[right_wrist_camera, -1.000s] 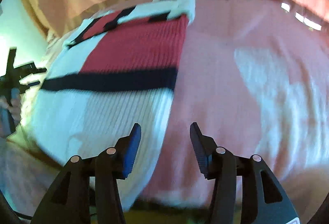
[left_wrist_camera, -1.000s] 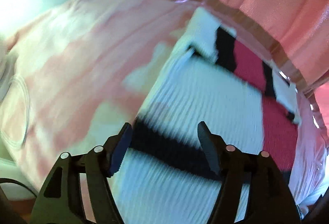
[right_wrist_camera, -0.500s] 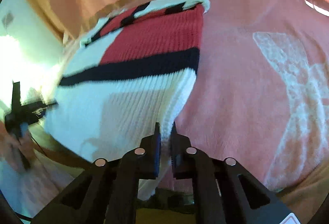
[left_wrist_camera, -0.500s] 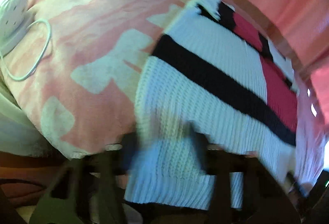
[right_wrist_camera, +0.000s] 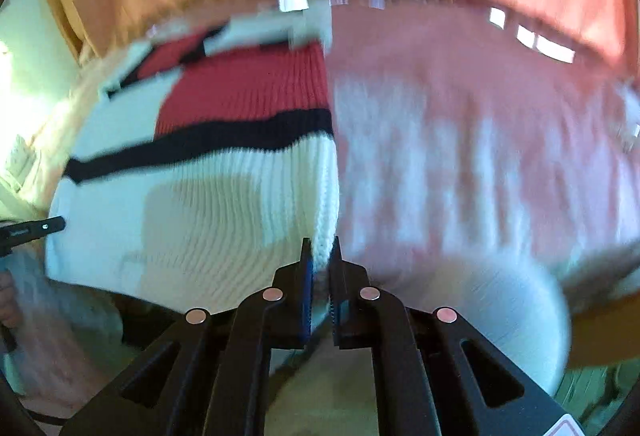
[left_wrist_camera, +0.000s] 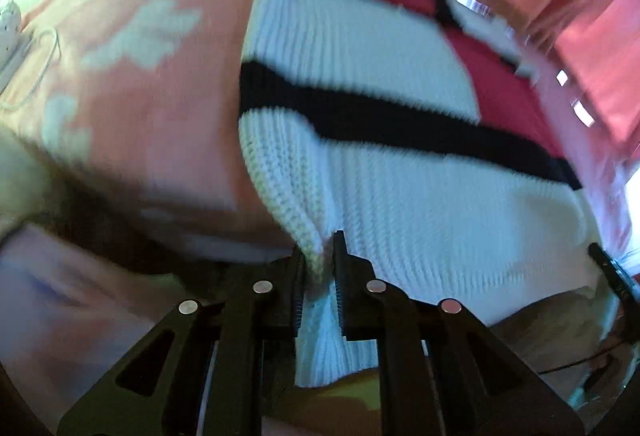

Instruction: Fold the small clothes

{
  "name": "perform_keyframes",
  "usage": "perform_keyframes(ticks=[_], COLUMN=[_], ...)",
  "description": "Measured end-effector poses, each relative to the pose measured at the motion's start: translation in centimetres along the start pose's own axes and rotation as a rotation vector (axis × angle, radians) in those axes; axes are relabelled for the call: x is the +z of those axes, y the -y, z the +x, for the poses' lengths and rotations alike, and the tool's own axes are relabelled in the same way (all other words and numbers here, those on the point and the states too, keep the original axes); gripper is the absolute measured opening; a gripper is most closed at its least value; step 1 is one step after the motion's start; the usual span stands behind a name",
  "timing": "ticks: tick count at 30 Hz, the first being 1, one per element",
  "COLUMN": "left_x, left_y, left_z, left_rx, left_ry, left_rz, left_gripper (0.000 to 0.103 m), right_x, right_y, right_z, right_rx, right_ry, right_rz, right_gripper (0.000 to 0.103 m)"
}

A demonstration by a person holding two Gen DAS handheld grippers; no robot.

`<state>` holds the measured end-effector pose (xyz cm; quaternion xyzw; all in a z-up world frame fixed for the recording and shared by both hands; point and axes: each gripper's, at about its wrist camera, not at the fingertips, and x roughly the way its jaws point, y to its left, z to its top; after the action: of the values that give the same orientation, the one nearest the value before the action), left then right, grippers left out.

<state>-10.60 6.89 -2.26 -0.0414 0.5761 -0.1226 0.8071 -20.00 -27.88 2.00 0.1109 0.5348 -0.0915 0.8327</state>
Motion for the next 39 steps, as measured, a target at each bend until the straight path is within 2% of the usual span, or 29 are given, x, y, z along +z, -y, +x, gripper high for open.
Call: perform_keyframes(ticks=[2,3,5,6,7,8,9,10,13,15,17,20,24,27,28,29,30,31,33,37,39], left_x=[-0.3,0.2,1.5,2.5,4.3,5.5,7.7,9.6,16.9,21.1,24.9,29.1,31.8,32.9,33.1,33.6,33.9,34.2,34.7,35.7,36.0], left_y=[0.2,0.5,1.0,1.2,1.5,1.8,2.2,2.4,2.8,2.6,2.1,0.1,-3.0,-4.3,-4.4,-4.1,-3.7,-3.1,-2.1,0.7,1.7], left_z=[-0.7,-2.0,-4.4,-5.8,-7.3,-8.0,-8.6,-8.5,-7.1,-5.4,-2.3,2.6,7.4,10.4,10.7,10.7,10.8,10.9,10.8,8.7,8.9], left_rx=[0.017,0.002,-0.029,-0.043,-0.049,-0.05,-0.056,-0.049,0.021,0.038,0.058,0.081,0.088,0.038,0.031,0.034,0.027,0.035,0.055,0.035,0.078], left_ry=[0.022,0.044,0.092,0.131,0.182,0.21,0.254,0.28,0.357,0.367,0.341,0.274,0.238,0.167,0.174,0.188,0.186,0.189,0.203,0.285,0.304], left_rz=[0.009,0.016,0.026,0.034,0.043,0.046,0.046,0.039,-0.011,-0.048,-0.084,-0.15,-0.242,-0.266,-0.268,-0.243,-0.212,-0.178,-0.144,-0.077,-0.034], left_gripper=[0.014,0.016,0.019,0.019,0.026,0.039,0.044,0.049,0.051,0.052,0.056,0.057,0.056,0.052,0.049,0.037,0.031,0.025,0.02,0.018,0.018], right_x=[-0.1,0.1,1.0,1.9,3.5,4.9,6.4,8.4,14.2,17.3,20.4,24.0,27.1,28.3,28.5,28.7,28.9,29.0,29.4,29.8,29.7], right_y=[-0.3,-0.2,0.9,1.6,2.2,2.6,2.6,2.5,1.7,1.1,-0.1,-1.5,-1.6,-0.6,-0.3,-0.1,-0.1,-0.2,-0.5,0.4,1.2], right_z=[-0.6,-1.3,-3.2,-4.0,-5.0,-5.4,-5.3,-4.8,-1.7,0.8,3.5,7.4,12.9,17.1,18.2,19.3,19.9,20.0,19.5,15.3,15.1], right_rx=[-0.053,-0.057,-0.032,-0.005,0.026,0.044,0.049,0.048,0.063,0.081,0.078,0.037,0.014,0.055,0.087,0.13,0.181,0.21,0.23,0.222,0.169], right_ry=[0.016,0.031,0.081,0.117,0.165,0.198,0.227,0.251,0.278,0.279,0.286,0.289,0.236,0.163,0.14,0.12,0.121,0.132,0.17,0.301,0.305], right_rz=[-0.03,-0.031,0.004,0.027,0.048,0.044,0.032,0.013,-0.02,-0.03,-0.032,-0.072,-0.082,-0.018,0.005,0.036,0.062,0.068,0.08,0.125,0.129], right_gripper=[0.006,0.009,0.013,0.019,0.03,0.035,0.042,0.046,0.046,0.046,0.049,0.055,0.06,0.06,0.06,0.059,0.045,0.024,0.016,0.013,0.013])
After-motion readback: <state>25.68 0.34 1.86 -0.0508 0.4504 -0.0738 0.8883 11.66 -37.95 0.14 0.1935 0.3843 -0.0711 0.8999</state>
